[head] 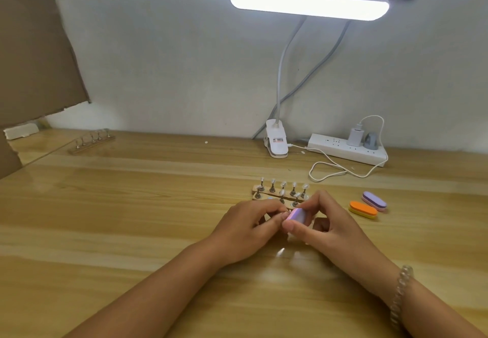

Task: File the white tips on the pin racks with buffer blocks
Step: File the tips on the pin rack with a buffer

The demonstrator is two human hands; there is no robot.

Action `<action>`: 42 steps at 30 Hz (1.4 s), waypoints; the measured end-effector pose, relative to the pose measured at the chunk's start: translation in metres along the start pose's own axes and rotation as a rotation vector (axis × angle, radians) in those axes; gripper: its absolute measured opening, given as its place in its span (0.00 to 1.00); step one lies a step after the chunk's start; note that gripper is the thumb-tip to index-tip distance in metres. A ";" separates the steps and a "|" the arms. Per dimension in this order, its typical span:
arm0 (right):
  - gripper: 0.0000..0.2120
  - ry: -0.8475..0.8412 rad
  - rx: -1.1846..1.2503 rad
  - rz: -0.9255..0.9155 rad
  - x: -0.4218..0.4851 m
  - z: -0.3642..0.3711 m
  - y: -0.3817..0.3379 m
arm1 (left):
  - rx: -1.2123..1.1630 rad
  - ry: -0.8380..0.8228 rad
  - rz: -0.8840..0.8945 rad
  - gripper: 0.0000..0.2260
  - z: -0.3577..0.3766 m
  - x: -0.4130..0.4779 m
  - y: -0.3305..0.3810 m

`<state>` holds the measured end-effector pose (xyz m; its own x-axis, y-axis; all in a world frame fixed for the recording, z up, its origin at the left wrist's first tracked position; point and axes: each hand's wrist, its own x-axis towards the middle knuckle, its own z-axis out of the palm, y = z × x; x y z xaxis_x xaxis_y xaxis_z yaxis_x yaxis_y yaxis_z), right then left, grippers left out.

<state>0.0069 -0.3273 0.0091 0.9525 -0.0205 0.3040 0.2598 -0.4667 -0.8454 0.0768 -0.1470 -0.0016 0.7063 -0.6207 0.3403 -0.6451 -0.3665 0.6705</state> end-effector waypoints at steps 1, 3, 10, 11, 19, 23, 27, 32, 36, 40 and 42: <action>0.20 0.042 0.016 0.019 0.002 -0.001 0.000 | 0.013 -0.007 0.006 0.09 0.000 0.000 0.001; 0.20 0.096 0.016 0.025 0.003 -0.001 0.000 | 0.049 -0.025 0.021 0.10 0.000 0.000 0.001; 0.23 -0.005 -0.029 0.014 -0.001 0.001 -0.002 | -0.014 0.007 0.001 0.10 -0.002 0.001 0.005; 0.23 0.042 -0.004 0.034 0.001 0.000 -0.001 | -0.010 -0.003 0.005 0.09 -0.002 0.001 0.005; 0.21 -0.019 -0.041 0.006 -0.002 0.002 -0.002 | -0.036 0.002 -0.014 0.10 -0.004 0.001 0.006; 0.20 0.083 -0.001 0.037 0.002 0.000 -0.001 | 0.005 -0.035 -0.004 0.08 -0.004 -0.001 0.007; 0.20 -0.043 -0.017 -0.009 -0.003 0.002 -0.001 | 0.026 -0.022 -0.027 0.08 -0.002 0.000 0.004; 0.21 0.092 0.032 0.051 0.004 -0.001 0.000 | 0.114 -0.026 0.020 0.09 0.000 0.000 0.002; 0.19 -0.055 -0.004 -0.010 -0.003 0.000 0.001 | 0.085 -0.005 0.011 0.07 0.001 -0.001 0.000; 0.18 0.024 0.007 0.013 0.002 0.001 0.001 | 0.096 0.004 0.018 0.08 0.001 0.000 0.001; 0.19 0.080 -0.002 0.021 0.003 0.001 0.000 | 0.105 0.002 0.022 0.09 0.001 0.000 0.001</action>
<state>0.0096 -0.3262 0.0096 0.9419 -0.1015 0.3202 0.2390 -0.4673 -0.8512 0.0758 -0.1484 -0.0015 0.6919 -0.6282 0.3558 -0.6877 -0.4235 0.5897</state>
